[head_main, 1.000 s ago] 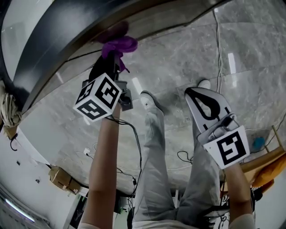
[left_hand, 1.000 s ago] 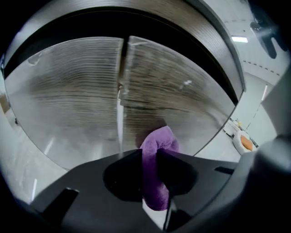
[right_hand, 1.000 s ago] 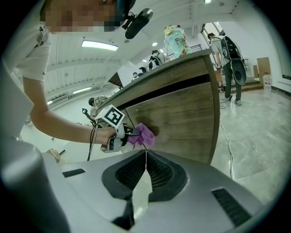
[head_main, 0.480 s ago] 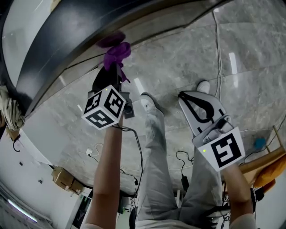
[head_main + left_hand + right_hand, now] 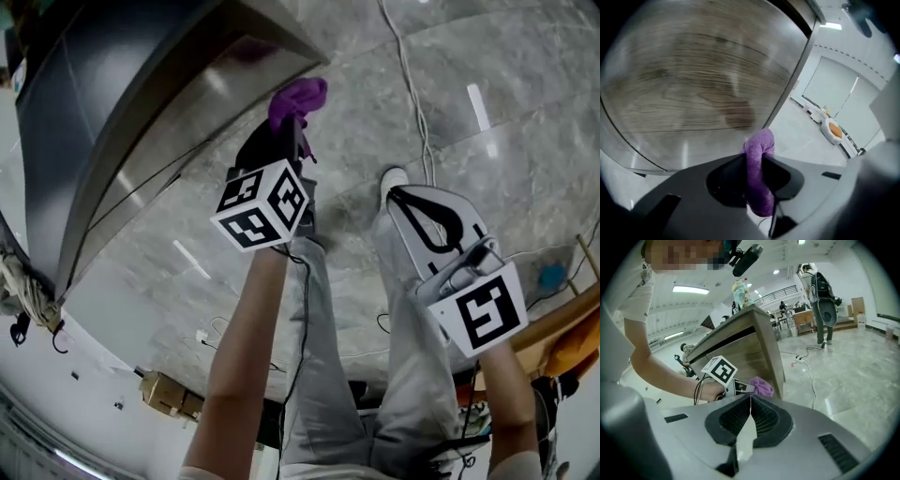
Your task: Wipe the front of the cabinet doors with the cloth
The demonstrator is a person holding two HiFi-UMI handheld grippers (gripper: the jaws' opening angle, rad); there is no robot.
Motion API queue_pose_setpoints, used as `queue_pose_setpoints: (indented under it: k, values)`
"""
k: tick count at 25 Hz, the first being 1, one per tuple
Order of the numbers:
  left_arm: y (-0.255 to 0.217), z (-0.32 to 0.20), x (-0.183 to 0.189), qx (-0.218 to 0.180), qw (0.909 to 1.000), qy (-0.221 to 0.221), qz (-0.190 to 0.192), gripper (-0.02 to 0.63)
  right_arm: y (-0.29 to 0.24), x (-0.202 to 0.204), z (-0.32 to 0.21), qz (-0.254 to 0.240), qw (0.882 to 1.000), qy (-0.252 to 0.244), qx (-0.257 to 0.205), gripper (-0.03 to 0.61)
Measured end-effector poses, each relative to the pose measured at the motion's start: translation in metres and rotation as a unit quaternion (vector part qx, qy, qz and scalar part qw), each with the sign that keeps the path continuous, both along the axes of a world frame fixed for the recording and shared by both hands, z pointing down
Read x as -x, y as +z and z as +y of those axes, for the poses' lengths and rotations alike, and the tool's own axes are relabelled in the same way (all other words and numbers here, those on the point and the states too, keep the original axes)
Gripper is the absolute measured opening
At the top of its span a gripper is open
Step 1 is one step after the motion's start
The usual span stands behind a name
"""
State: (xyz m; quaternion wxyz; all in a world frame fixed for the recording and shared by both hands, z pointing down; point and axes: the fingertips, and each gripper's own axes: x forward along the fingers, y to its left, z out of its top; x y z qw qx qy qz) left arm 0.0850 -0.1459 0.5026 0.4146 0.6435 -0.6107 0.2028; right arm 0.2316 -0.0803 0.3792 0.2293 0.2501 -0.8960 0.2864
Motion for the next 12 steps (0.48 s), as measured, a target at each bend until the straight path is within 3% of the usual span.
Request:
queue_pose_setpoints:
  k: [6, 12]
  values:
    - [0.015, -0.042, -0.014, 0.003, 0.9999, -0.012, -0.007, 0.089, 0.015, -0.052, -0.019, 0.011, 0.999, 0.037, 0.005, 0.028]
    - [0.025, -0.033, 0.011, 0.016, 0.9994, -0.025, -0.015, 0.089, 0.026, -0.054, -0.017, 0.010, 0.998, 0.066, 0.006, 0.028]
